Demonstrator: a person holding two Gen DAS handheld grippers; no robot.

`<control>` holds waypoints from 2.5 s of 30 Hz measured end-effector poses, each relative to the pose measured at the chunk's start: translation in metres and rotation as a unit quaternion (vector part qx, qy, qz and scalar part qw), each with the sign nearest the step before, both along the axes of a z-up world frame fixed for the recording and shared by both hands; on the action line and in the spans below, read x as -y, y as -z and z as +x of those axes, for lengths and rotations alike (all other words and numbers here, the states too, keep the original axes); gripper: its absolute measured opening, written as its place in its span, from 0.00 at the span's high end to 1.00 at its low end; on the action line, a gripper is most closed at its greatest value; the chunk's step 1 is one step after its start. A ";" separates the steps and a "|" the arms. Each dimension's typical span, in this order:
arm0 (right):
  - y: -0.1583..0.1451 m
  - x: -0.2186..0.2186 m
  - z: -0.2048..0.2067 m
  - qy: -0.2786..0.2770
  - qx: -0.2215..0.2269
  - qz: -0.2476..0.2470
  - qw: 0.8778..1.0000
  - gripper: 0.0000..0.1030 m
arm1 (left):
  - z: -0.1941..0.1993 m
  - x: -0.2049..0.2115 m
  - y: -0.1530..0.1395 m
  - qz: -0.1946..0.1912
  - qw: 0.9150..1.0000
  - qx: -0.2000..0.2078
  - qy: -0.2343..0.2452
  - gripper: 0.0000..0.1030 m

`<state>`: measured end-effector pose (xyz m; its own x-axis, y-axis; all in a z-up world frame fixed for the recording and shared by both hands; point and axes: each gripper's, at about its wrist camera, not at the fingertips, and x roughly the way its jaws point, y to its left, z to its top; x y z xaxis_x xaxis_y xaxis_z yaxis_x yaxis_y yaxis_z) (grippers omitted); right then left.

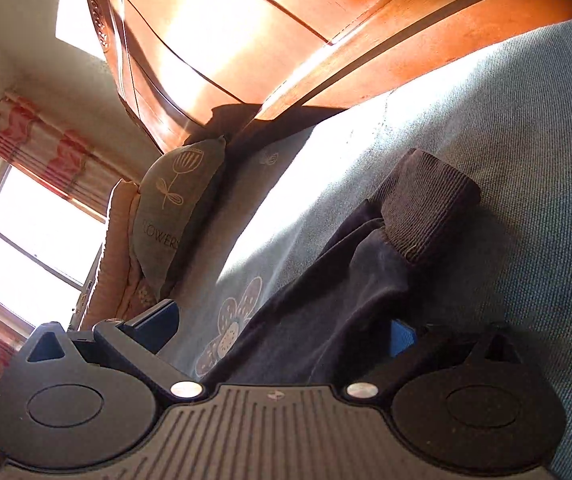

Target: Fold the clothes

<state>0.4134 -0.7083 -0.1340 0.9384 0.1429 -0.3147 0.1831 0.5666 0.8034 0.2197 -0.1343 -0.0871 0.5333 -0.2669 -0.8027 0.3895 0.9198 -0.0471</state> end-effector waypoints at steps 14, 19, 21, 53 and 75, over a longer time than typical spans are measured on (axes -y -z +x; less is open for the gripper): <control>0.001 -0.013 0.019 0.010 0.008 -0.101 0.995 0.00 | 0.005 0.000 0.000 -0.006 1.000 0.002 -0.006 0.01; -0.002 -0.007 0.035 0.023 0.006 -0.079 0.997 0.00 | 0.007 -0.003 -0.001 -0.012 1.000 0.001 -0.012 0.01; -0.003 -0.004 0.032 0.011 0.031 -0.043 0.999 0.00 | 0.007 -0.005 0.000 -0.012 1.000 0.000 -0.014 0.01; -0.131 -0.180 0.052 -0.151 0.116 -0.013 0.982 0.00 | -0.039 -0.085 -0.019 -0.005 1.000 0.017 0.015 0.01; -0.174 -0.325 0.070 -0.242 0.111 -0.023 0.964 0.00 | -0.058 -0.123 -0.011 -0.040 0.999 0.008 0.024 0.01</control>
